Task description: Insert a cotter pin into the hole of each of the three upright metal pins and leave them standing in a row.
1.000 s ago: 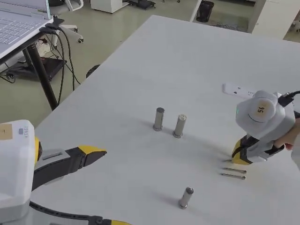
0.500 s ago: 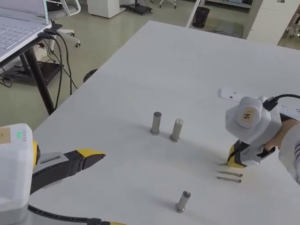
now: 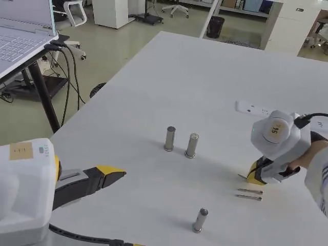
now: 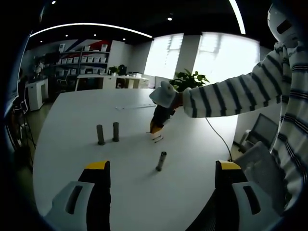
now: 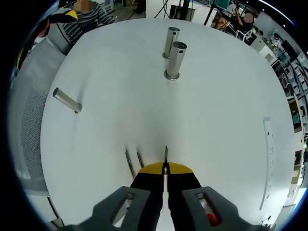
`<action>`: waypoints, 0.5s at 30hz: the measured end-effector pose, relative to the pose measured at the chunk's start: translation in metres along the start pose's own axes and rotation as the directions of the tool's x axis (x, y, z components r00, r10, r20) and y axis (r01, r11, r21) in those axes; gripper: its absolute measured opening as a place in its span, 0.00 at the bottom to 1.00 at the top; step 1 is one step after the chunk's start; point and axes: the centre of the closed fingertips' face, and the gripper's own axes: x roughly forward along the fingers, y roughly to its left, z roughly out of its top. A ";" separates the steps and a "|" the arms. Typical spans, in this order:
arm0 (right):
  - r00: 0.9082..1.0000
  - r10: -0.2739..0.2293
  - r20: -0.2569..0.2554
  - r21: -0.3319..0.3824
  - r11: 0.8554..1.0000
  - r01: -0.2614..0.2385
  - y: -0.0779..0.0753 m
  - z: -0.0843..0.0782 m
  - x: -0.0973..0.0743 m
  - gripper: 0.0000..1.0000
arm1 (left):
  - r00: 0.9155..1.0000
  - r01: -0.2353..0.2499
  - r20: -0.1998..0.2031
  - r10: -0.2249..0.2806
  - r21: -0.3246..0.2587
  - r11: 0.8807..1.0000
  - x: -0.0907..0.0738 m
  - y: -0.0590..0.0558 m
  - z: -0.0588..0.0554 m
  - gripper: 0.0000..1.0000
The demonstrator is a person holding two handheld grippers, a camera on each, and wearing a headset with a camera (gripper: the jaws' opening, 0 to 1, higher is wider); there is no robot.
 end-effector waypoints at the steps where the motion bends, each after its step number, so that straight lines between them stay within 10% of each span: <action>1: 1.000 -0.006 0.007 0.002 1.000 0.006 -0.001 0.000 -0.004 0.00 | 1.000 0.002 0.004 -0.002 -0.003 1.000 0.001 0.000 0.001 0.88; 6: 0.996 -0.076 0.048 -0.030 0.997 0.078 -0.004 0.007 -0.027 0.00 | 1.000 0.017 0.016 -0.017 -0.012 1.000 0.010 0.000 0.007 0.84; 15: 0.957 -0.237 0.167 -0.090 0.963 0.254 0.002 0.028 -0.072 0.00 | 0.998 0.057 0.025 -0.056 -0.011 0.998 0.028 0.001 0.021 0.79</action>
